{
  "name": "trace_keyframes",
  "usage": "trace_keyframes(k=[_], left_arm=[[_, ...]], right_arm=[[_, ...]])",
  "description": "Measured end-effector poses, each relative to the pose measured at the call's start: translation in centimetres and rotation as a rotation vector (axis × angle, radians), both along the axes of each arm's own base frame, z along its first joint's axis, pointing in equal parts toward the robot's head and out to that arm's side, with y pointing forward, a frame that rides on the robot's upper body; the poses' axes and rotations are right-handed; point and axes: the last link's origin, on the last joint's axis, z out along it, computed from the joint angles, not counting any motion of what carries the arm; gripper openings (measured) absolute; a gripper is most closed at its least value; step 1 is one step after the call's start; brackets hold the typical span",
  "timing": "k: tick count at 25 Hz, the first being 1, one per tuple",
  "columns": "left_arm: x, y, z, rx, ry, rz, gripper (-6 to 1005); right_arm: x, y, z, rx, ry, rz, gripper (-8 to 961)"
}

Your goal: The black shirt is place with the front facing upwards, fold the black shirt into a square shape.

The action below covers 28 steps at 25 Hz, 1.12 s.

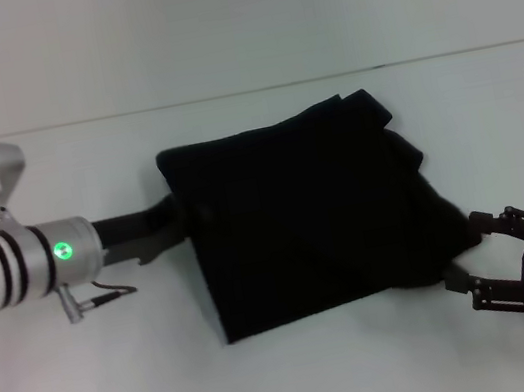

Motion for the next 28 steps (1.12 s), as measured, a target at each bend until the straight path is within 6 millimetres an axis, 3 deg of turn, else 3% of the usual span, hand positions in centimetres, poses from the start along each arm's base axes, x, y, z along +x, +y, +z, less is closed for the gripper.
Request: trace_keyframes(k=[4,9,18,22,28], left_arm=[[-0.9,1.4,2.8,0.036,0.056,-0.009,86],[-1.7,2.2,4.7,0.075,0.095,0.000,89],[-1.9,2.1,4.8,0.083,0.108,-0.013,115],[-1.9,1.5,6.1,0.088,0.110,-0.113,249],[-1.4,-1.3,9.6,0.187,0.129,-0.473,456]], right_arm=[[-0.1,0.1,-0.1,0.008,0.009,-0.003,944],[-0.3,0.2,-0.1,0.013,0.010,0.000,945],[-0.6,0.4,-0.3,0.022,0.022,0.001,945],[-0.6,0.7,0.1,0.050,0.034,-0.008,945],[-1.4,1.7,0.2,0.087,0.029,0.030,945]])
